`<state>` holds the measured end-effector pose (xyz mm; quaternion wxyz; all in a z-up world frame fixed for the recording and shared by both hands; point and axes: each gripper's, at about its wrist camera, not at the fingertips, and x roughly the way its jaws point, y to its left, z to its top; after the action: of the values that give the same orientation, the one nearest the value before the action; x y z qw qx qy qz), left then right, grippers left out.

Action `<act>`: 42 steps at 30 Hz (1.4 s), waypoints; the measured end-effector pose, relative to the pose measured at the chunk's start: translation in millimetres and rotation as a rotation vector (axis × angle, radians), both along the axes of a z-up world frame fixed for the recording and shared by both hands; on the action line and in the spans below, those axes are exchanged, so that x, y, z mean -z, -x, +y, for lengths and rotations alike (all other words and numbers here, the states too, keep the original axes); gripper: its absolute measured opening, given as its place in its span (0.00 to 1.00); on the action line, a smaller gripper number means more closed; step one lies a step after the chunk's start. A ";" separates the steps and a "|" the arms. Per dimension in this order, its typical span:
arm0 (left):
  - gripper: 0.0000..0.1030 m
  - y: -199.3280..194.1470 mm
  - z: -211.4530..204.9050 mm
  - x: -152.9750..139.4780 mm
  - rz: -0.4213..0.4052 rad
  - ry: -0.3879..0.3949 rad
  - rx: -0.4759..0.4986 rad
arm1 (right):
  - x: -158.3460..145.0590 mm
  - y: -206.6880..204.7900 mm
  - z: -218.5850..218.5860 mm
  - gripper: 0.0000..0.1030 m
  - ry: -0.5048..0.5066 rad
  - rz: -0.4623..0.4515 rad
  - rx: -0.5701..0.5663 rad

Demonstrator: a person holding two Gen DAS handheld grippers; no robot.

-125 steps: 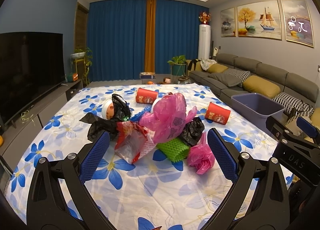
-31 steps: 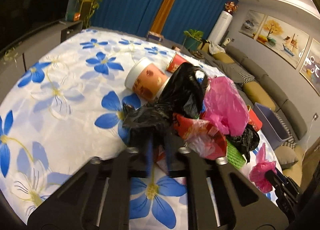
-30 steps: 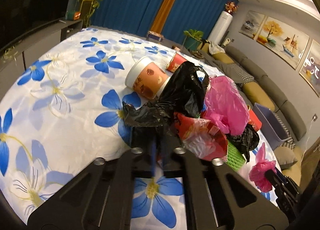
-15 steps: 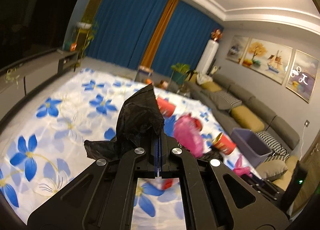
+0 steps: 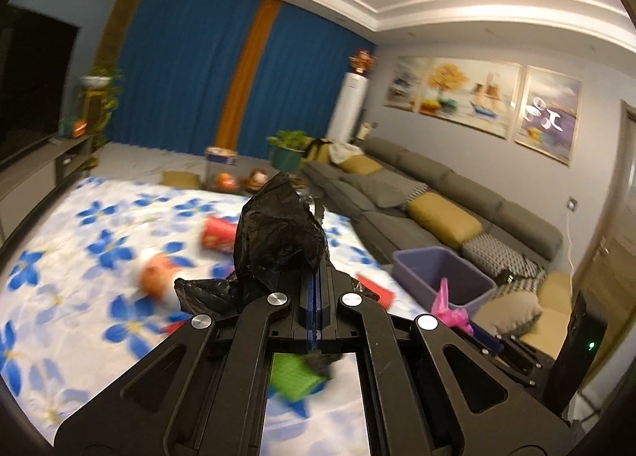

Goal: Collect trash
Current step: 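Carry both held bags over the purple bin, then open both tools to drop the bags into the purple bin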

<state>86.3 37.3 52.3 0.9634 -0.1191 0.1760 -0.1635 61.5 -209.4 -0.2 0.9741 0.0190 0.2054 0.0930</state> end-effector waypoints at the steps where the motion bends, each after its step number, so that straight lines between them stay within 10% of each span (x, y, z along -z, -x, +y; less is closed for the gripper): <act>1: 0.00 -5.6 -10.8 -0.8 0.000 -0.004 0.018 | -3.0 -2.1 -6.7 0.22 0.003 -0.008 0.014; 20: 0.00 -140.5 -233.5 19.6 0.018 -0.027 0.368 | -41.4 -79.6 -174.6 0.22 0.030 -0.120 0.357; 42: 0.00 -213.3 -319.7 60.6 0.114 -0.001 0.497 | -12.6 -141.9 -210.3 0.23 -0.009 -0.040 0.387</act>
<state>299.6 -282.3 -8.3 0.8822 -0.0809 0.2541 -0.3881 203.5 -419.7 12.4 0.9776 0.0608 0.1779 -0.0945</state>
